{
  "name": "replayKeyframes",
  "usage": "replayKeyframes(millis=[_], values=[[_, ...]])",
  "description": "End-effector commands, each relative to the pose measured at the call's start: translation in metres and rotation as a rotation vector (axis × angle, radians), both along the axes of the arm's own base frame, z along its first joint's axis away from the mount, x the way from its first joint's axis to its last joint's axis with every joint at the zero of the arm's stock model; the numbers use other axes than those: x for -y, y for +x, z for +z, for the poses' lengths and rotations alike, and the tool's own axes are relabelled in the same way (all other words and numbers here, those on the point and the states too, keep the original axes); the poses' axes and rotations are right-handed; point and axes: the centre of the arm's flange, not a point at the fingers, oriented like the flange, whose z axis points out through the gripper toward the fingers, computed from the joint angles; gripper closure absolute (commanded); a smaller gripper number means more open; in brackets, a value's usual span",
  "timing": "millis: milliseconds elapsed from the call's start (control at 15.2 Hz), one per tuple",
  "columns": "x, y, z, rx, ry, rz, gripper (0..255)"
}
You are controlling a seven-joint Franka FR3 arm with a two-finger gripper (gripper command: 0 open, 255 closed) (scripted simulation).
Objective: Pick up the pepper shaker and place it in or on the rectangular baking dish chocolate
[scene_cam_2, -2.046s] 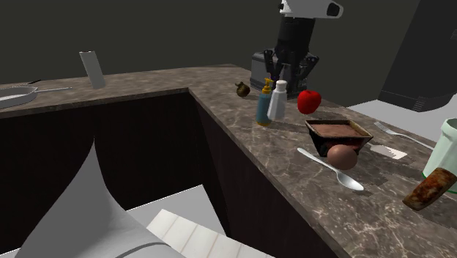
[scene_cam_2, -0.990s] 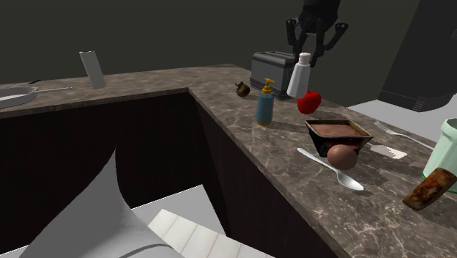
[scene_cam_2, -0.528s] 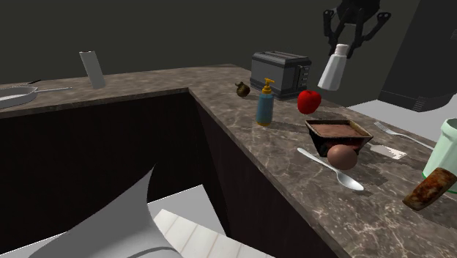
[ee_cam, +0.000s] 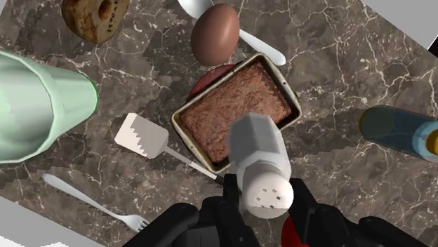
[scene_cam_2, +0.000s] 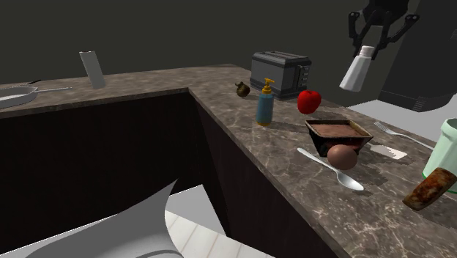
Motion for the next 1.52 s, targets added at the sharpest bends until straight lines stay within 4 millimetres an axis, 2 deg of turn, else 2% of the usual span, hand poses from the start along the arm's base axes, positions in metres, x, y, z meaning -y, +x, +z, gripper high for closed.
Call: replayKeyframes(millis=[0,990,1452], values=[[0.001,0.001,-0.012,0.001,0.0,0.0,255],[0.001,0.001,-0.091,0.001,0.0,0.0,255],[0.001,0.001,-0.094,0.001,0.0,0.0,255]])
